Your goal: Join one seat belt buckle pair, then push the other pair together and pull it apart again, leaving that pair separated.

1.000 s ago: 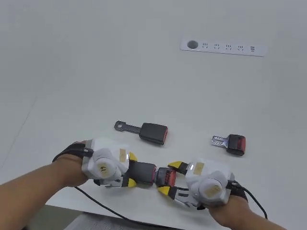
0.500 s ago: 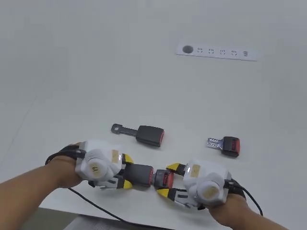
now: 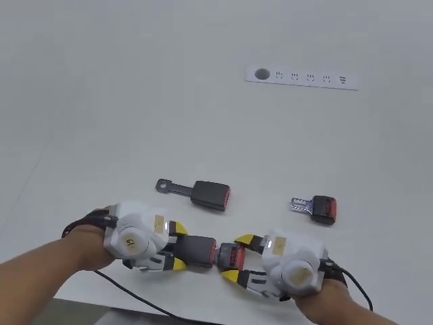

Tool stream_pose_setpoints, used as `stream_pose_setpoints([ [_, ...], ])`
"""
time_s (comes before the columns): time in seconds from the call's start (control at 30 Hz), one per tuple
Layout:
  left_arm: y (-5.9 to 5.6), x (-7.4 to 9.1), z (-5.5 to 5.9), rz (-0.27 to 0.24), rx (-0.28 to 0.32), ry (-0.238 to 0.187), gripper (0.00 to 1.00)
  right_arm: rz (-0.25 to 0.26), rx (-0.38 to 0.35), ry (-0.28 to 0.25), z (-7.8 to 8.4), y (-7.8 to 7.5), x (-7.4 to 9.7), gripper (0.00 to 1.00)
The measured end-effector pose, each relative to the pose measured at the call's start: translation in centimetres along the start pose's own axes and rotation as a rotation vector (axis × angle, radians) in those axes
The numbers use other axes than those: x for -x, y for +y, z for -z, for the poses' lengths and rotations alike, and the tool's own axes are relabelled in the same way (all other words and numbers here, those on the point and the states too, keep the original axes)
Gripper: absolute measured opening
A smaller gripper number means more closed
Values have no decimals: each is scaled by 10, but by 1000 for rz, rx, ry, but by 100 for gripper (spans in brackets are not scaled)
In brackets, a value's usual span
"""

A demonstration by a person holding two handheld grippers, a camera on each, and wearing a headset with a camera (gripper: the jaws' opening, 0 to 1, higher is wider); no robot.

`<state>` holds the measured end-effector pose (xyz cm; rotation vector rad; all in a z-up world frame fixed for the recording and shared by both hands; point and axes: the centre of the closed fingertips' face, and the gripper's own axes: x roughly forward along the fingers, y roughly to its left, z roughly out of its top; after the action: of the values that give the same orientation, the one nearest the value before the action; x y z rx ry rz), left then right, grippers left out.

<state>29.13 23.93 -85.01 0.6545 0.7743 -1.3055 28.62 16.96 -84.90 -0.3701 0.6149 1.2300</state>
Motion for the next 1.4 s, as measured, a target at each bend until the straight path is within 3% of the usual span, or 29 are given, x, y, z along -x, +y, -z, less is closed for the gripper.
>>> stream_pose_setpoints([
  [1.0,-1,0,-1,5,27,-19,34,39,-8,-29,1,1,1,36],
  [1.07,0,-1,-2,7,18,-14,34,32,-51,-43,1,1,0,36],
  [1.13,0,-1,-3,13,13,-2,35,23,5,-16,1,1,0,37],
  [1.23,0,-2,-3,14,23,13,35,17,21,-6,0,0,2,39],
  [1.27,-1,-2,-4,22,44,19,36,24,22,11,2,0,3,42],
  [1.33,-1,-1,-6,16,88,41,40,51,12,-55,-12,-5,9,61],
  [1.37,0,2,-7,6,65,49,45,67,-21,-115,-23,-8,17,70],
  [1.4,6,7,-17,-29,21,15,49,79,-34,-139,-28,-12,24,77],
])
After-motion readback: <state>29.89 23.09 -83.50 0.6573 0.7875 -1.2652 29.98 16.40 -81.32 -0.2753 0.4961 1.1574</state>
